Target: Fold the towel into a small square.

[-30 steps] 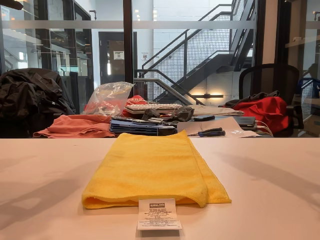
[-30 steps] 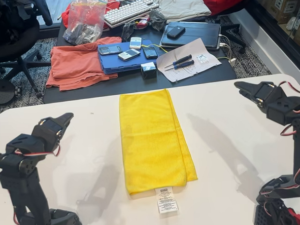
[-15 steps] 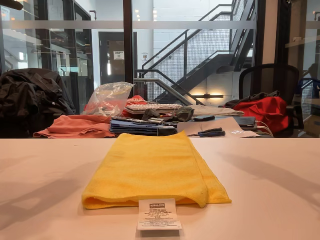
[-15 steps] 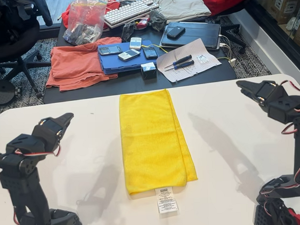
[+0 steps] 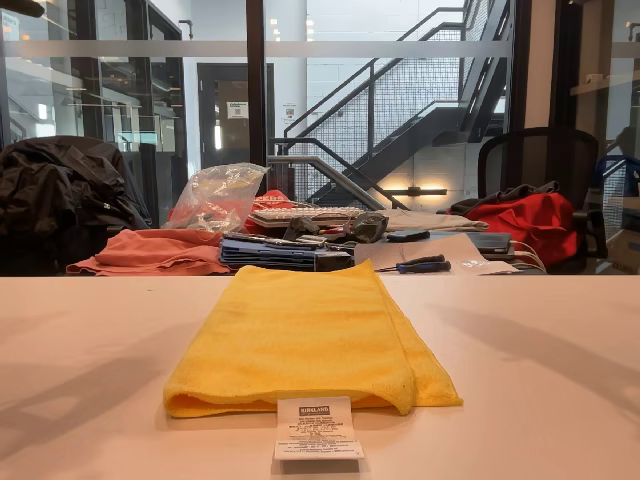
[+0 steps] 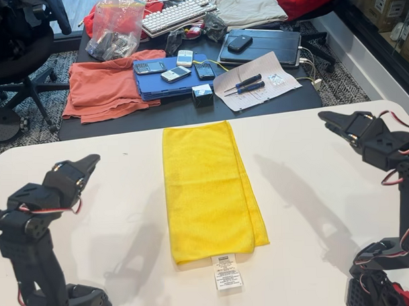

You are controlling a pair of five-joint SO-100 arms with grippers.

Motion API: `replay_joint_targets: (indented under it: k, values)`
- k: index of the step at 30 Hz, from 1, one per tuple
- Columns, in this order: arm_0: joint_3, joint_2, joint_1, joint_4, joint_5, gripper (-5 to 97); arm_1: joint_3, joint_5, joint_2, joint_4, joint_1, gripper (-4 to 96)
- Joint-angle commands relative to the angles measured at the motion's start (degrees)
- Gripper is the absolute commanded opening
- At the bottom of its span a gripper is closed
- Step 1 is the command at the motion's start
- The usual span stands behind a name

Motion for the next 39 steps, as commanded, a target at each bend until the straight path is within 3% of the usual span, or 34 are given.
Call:
replay_joint_targets:
  k: [1,10,16,22,29,35,39]
  values:
    - [-0.44,-0.26,-0.35,-0.26,0.18,13,3.78,-0.09,-3.16,-0.44,0.97,8.5]
    - [1.23,-0.79,-0.53,-3.87,0.35,13,17.23,-0.09,-10.28,-0.44,4.83,8.5]
    - [17.49,-13.10,-1.67,-4.31,-0.35,13,13.27,-0.09,-7.21,-0.44,4.66,8.5]
    - [32.17,-23.99,-13.54,-5.01,-0.35,13,6.94,0.70,1.67,-0.44,4.66,8.5]
    - [31.99,-28.65,-27.77,-3.87,-0.35,20,6.06,0.09,7.47,0.44,4.57,8.5]
    - [30.23,-24.96,-18.11,-3.69,-0.35,24,13.45,-1.05,4.39,1.32,6.33,8.5]
    - [30.15,-21.88,-11.87,-3.78,-0.35,24,31.20,-7.73,-3.96,0.88,17.84,8.5]
